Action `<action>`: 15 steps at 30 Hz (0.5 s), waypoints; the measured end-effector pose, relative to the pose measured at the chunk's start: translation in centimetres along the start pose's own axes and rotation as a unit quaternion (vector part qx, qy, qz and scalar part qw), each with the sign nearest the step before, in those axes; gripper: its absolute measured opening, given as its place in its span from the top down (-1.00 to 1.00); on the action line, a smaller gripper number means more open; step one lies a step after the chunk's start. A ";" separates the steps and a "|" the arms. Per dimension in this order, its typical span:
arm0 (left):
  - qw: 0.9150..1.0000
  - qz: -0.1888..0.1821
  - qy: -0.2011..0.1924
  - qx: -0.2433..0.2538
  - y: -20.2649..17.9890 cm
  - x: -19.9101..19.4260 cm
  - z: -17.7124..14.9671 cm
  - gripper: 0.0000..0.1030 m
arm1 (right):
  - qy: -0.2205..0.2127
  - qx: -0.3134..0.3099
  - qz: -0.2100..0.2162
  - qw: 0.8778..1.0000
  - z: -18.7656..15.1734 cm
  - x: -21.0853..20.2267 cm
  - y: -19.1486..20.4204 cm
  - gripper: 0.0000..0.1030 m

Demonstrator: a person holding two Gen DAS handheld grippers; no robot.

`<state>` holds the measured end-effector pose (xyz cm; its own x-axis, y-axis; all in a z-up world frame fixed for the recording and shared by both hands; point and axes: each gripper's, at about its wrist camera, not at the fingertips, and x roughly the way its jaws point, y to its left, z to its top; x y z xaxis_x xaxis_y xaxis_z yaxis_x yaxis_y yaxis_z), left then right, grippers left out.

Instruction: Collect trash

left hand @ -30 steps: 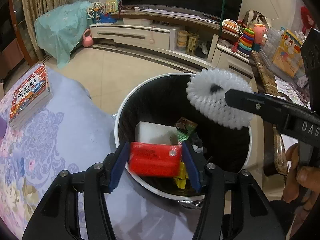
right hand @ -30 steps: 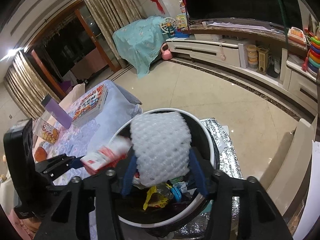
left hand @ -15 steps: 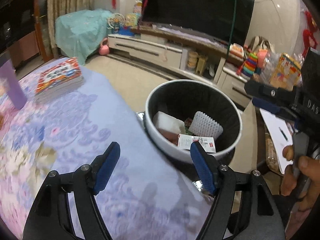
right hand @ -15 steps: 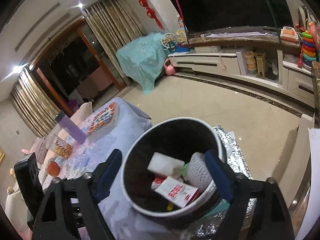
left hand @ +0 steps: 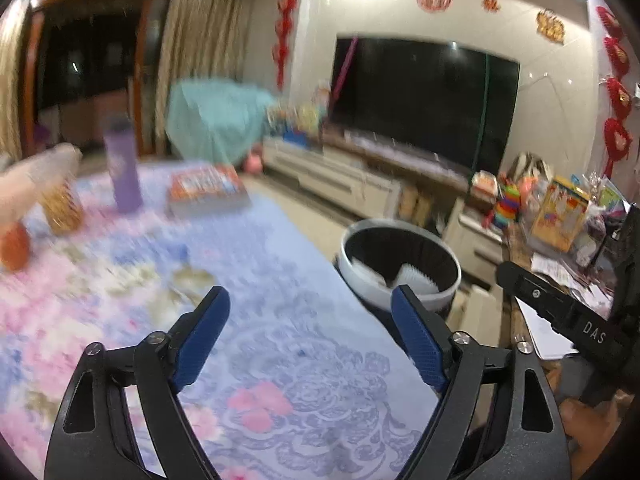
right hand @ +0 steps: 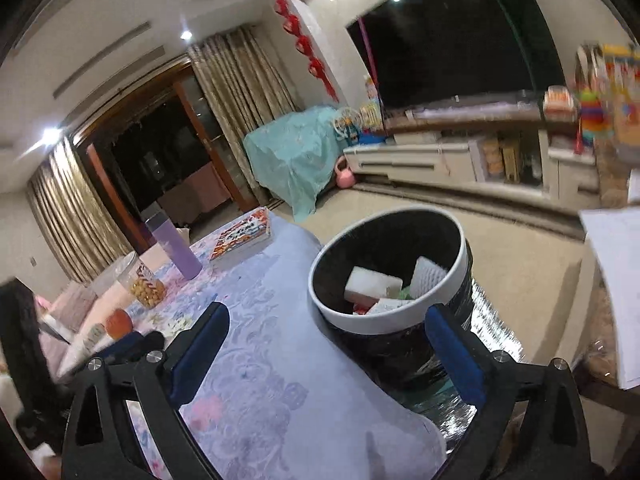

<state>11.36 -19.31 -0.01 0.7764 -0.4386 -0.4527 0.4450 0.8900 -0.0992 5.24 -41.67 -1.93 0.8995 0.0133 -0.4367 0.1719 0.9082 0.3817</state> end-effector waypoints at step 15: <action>0.990 0.093 -0.100 0.031 0.0 -5.5 -4.1 -1.00 | -0.153 -0.141 -0.128 0.970 -3.7 -6.9 5.9 -1.00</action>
<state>5.29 -16.36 -1.21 0.9171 -0.2897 -0.2737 0.3081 0.9510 0.0258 -1.43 -34.81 0.29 0.9260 -0.3139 -0.2096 0.3282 0.9439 0.0363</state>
